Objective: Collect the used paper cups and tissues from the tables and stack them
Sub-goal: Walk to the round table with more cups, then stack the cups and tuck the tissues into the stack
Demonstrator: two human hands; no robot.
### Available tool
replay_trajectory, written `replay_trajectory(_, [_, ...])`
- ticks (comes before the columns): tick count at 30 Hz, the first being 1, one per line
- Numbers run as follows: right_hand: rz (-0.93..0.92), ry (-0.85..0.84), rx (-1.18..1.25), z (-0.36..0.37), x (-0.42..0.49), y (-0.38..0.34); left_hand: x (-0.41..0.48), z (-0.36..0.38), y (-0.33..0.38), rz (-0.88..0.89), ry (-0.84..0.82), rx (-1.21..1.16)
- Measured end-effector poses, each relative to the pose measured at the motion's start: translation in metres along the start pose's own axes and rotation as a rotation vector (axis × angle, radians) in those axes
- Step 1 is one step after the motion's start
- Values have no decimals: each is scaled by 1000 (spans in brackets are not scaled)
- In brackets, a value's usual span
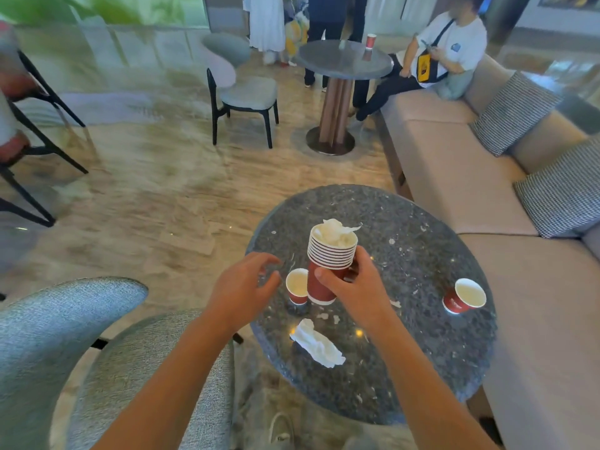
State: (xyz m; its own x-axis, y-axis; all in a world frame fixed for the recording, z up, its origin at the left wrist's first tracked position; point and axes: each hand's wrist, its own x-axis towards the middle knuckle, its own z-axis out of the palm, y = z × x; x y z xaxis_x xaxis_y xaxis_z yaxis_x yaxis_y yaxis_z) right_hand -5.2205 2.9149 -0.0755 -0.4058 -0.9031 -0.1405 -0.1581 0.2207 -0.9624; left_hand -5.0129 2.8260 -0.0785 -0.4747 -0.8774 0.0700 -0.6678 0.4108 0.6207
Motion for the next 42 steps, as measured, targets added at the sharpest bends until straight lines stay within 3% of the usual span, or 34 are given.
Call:
replay_trajectory(16, [86,-131,-111,30,78,62,28,34,-53,-168,-51,-84])
replay_trajectory(42, [258,-149,-180,68,56,150,0,62,-69,-180,-184,-73])
